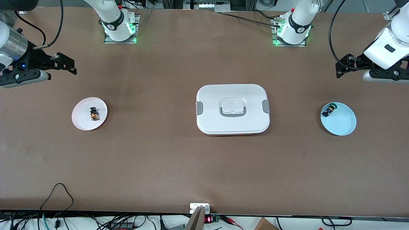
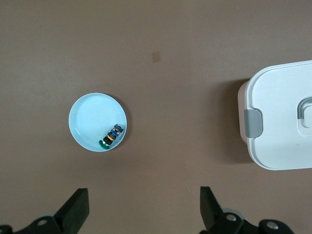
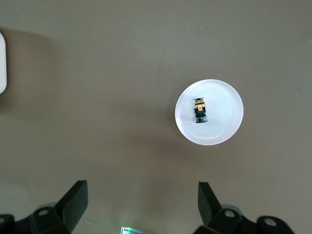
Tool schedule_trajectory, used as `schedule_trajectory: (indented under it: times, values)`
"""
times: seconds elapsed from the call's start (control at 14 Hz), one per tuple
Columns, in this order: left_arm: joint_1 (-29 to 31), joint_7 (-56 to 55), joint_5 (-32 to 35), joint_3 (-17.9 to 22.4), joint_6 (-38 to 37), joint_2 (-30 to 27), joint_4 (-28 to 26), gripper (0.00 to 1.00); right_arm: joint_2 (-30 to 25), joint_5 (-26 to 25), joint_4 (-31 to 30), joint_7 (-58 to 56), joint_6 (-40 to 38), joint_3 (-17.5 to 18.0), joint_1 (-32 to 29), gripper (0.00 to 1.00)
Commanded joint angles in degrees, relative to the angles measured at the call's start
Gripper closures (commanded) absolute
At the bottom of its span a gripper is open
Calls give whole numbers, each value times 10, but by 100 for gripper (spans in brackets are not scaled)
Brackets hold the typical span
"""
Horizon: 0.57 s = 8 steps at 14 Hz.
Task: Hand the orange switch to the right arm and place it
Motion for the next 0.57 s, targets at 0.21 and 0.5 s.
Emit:
schedule_trajectory:
  times: [0.21,0.5]
  values:
    - [-2,-6,-12,0,-11,10,19,0,7,3,27,5,-14,0,-1,0]
    - [-1,-6,-12,0,-11,10,19,0,15,5,35,6,-19,1,-5,0]
